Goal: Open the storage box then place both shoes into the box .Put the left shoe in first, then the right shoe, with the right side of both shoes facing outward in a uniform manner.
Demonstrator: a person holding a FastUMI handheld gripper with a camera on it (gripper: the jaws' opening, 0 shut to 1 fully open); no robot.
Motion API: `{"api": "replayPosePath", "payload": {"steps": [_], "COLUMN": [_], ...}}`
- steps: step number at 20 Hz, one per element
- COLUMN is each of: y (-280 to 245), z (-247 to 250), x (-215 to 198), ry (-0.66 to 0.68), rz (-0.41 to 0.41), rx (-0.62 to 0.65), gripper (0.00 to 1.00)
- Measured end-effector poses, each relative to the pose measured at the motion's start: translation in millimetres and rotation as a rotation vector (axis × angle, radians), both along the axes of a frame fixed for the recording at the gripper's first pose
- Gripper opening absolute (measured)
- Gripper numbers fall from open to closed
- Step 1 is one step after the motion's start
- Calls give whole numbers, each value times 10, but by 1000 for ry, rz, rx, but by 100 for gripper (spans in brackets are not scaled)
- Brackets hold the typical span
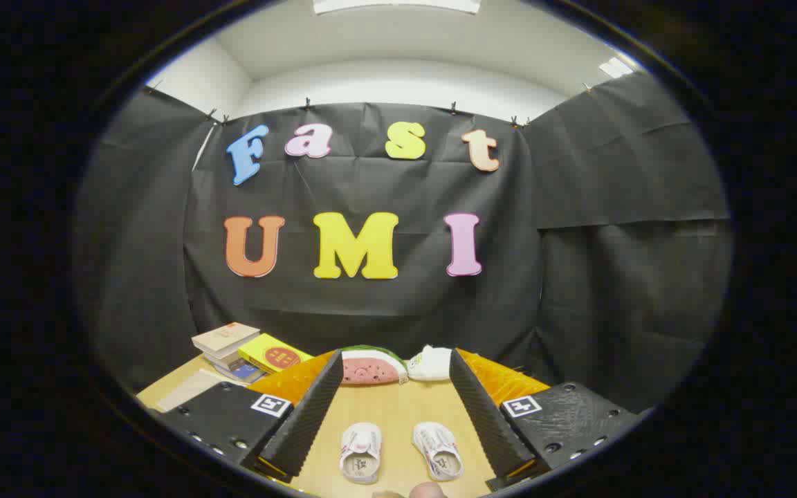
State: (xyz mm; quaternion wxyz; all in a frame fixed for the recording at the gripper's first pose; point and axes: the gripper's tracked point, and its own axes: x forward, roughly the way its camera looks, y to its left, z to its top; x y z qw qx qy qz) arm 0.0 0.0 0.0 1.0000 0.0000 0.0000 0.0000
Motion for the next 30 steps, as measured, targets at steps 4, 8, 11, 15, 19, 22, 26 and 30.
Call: {"api": "replayPosePath", "payload": {"steps": [4, 8, 11, 15, 19, 22, 26, 30], "y": [26, 91, 130, 145, 221, 367, 687, 931], "z": [6, -14, -41, -49, -75, -126, -367, -675], "x": [-18, -45, -50, -42, -16, 18, 41, 77], "ry": [-2, -1, 7, 11, 20, 30, 102, 180], "rz": [1, 12, 19, 26, 51, 97, 204, 266], "rx": [-2, 0, 8, 13, 22, 16, 46, 67], "gripper": [95, 95, 95, 95, 95, 96, 95, 95]}}
